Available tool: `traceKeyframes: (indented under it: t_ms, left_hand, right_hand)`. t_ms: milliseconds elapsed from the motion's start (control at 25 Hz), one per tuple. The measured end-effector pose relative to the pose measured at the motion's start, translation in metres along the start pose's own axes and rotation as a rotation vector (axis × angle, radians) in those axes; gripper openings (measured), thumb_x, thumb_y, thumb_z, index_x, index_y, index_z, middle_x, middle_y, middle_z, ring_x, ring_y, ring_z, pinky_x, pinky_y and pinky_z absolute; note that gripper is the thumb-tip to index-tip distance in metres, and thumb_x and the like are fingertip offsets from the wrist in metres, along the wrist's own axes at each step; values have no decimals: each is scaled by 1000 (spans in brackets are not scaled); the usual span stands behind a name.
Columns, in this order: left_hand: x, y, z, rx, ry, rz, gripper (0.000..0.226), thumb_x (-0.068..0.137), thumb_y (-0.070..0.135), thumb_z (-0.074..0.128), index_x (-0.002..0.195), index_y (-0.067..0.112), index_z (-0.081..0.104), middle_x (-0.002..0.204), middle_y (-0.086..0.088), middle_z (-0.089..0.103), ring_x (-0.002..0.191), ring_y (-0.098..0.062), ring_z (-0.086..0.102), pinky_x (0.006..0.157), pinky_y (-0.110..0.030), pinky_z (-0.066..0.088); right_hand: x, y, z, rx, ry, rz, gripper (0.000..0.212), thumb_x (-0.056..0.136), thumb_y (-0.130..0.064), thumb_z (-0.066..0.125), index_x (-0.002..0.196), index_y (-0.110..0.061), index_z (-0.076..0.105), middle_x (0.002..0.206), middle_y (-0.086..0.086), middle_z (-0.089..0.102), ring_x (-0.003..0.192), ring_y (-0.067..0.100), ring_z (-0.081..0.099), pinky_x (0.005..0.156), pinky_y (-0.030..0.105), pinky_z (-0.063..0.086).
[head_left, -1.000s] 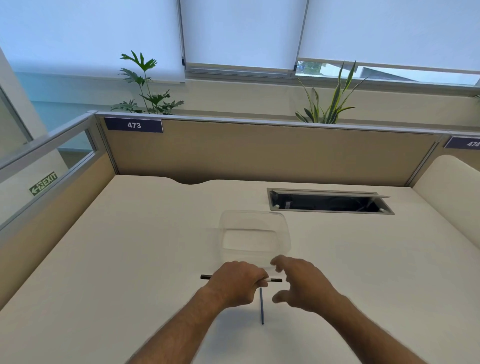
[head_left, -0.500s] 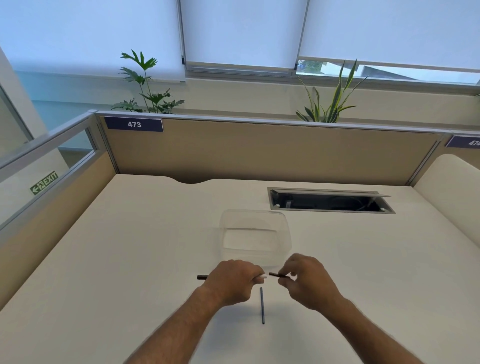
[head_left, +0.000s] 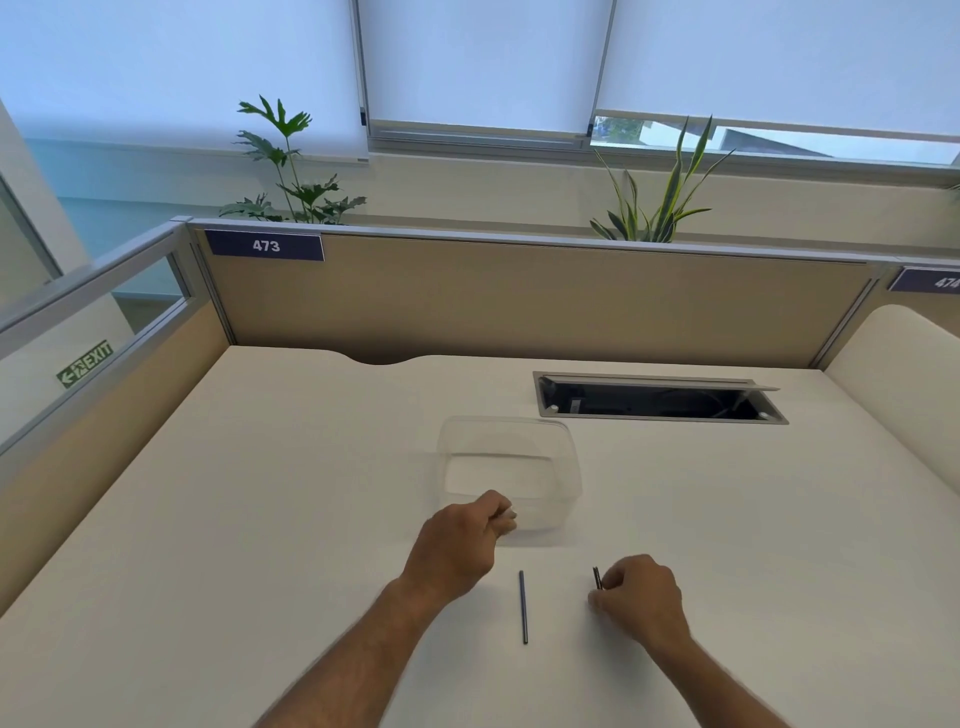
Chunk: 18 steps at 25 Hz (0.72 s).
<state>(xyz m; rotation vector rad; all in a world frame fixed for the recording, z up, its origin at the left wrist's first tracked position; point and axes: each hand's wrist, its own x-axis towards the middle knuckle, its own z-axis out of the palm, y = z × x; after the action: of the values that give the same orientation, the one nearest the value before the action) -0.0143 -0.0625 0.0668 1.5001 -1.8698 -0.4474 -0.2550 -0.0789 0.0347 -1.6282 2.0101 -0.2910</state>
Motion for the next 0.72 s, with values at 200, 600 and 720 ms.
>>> traceKeyframes:
  t_ms: [200,600,720]
  left_hand:
    - [0,-1,1,-216,94,-98,15,94,12,56,84,23,55,76,8,71,77,-7,70,66,-37,58]
    - [-3,-2,0,-475,231,-230,17,92,11,63,82,24,62,77,11,72,74,-10,71,69,-26,57]
    - [-4,-1,1,-560,254,-281,14,91,10,64,83,22,64,76,4,74,75,-13,72,69,-33,60]
  right_hand:
    - [4,4,4,-15,-22,44,13,57,-24,77,63,-13,72,59,-6,70,57,8,64,44,17,39]
    - [-11,-14,15,35,119,-208,23,68,-42,80,70,-27,63,62,-10,62,60,3,58,58,23,49]
    - [-23,-37,23,267,39,-336,22,63,-37,85,72,-25,68,61,-8,66,56,3,59,58,17,50]
